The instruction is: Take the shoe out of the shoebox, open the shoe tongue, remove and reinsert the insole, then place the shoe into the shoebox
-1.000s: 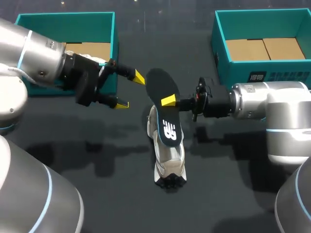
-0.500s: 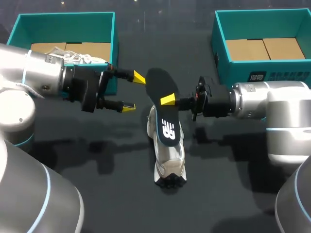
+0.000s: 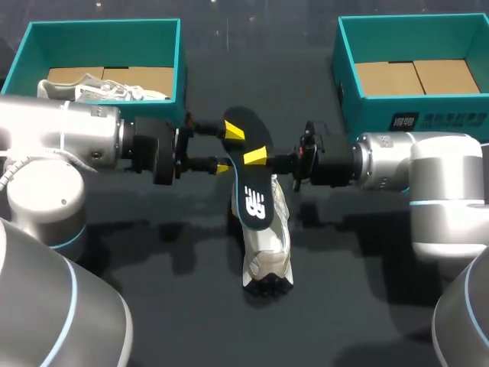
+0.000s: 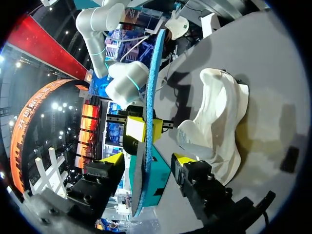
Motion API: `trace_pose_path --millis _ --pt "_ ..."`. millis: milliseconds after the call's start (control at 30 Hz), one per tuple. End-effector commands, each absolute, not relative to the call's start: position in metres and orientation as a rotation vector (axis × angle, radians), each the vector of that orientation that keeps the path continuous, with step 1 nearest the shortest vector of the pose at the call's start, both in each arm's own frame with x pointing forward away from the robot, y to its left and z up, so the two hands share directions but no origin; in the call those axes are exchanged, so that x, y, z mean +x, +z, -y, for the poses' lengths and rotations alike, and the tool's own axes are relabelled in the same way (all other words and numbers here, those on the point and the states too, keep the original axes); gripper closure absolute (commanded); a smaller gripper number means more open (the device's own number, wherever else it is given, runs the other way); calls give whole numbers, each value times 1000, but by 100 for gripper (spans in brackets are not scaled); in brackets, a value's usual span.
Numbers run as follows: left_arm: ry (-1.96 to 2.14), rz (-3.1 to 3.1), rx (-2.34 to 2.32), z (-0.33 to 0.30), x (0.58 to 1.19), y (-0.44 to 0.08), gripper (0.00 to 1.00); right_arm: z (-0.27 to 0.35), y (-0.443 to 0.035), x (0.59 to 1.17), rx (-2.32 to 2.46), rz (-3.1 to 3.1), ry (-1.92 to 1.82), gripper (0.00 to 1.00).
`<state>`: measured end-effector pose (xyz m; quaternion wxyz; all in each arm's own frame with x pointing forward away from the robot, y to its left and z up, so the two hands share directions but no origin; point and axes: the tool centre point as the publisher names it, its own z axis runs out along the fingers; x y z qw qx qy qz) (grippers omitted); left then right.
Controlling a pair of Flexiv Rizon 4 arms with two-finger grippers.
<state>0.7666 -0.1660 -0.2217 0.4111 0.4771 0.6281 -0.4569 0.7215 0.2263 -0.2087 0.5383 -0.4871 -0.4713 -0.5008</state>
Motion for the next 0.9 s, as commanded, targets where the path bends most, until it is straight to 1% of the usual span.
trace_pose_path --millis 33,233,300,467,600,733,800,833,900 --pt "-1141 -1579 1189 174 768 -225 51 -229 -210 720 -1159 1114 -1204 100" --pt "-1146 -1581 1168 179 770 -227 54 -230 -210 720 -1153 1101 -1214 100" --pt "-1143 -1579 1160 180 769 -227 59 -231 -210 720 -1149 1097 -1210 100" --pt "-1146 -1573 1151 184 768 -228 56 -233 -209 721 -1144 1094 -1210 100" --pt "-1141 -1573 1156 187 767 -229 58 -233 -209 721 -1143 1092 -1209 100" --pt "-1137 -1575 1156 189 766 -229 67 -232 -209 722 -1145 1090 -1209 100" --pt "-1136 -1576 1155 189 766 -230 74 -232 -209 722 -1145 1090 -1209 100" --pt "-1132 -1579 1155 190 766 -230 81 -232 -209 723 -1146 1089 -1208 100" --pt "-1131 -1581 1154 190 766 -231 100 -232 -210 723 -1147 1088 -1205 100"
